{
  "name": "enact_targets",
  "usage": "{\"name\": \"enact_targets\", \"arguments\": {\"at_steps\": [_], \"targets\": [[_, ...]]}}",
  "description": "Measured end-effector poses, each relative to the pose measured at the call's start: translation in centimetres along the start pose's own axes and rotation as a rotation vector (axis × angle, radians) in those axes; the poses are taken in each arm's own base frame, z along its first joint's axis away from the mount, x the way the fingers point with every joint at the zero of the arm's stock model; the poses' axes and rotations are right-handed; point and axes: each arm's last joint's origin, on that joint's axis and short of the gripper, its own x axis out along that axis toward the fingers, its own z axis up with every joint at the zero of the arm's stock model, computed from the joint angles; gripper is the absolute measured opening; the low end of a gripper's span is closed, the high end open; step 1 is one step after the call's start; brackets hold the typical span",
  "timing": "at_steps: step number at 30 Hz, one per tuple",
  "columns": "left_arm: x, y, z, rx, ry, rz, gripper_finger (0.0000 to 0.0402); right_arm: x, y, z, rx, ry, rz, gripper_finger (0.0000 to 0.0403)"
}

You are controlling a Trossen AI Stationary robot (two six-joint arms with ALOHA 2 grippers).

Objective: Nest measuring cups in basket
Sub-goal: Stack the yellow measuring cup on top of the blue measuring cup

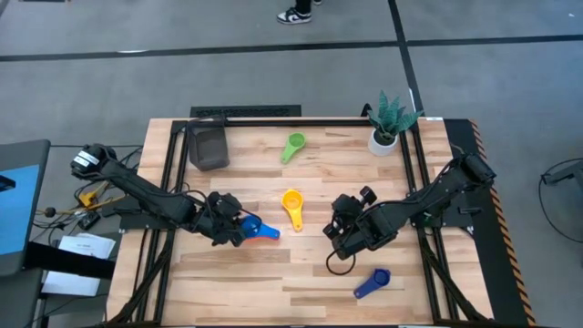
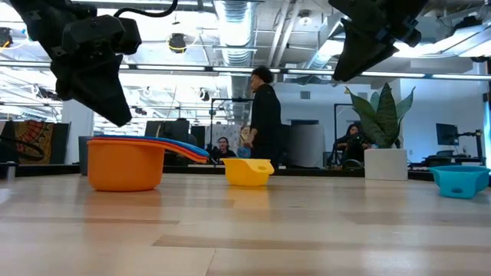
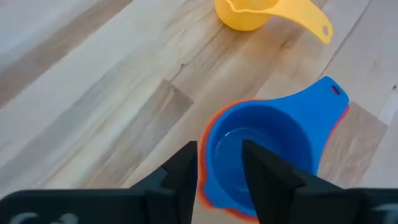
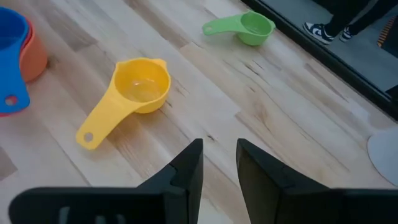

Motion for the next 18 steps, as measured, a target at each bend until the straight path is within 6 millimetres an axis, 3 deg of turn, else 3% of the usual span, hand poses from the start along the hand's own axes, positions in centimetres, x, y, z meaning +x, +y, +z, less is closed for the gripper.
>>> {"name": "enact_targets", "arguments": {"at_steps": [10,18], "targets": [[-0.6,-1.3,1.7,0.185,-0.114,-0.046,0.0125,-0.1,-0.4,-0.8,-0.113,0.186,0.036,0.012],[0.3,-2.4,2.2,0.263,-0.182,-0.079,0.0117,-1.5,-1.8,-2.3,-0.07,0.263,-0.083,0.012]]}}
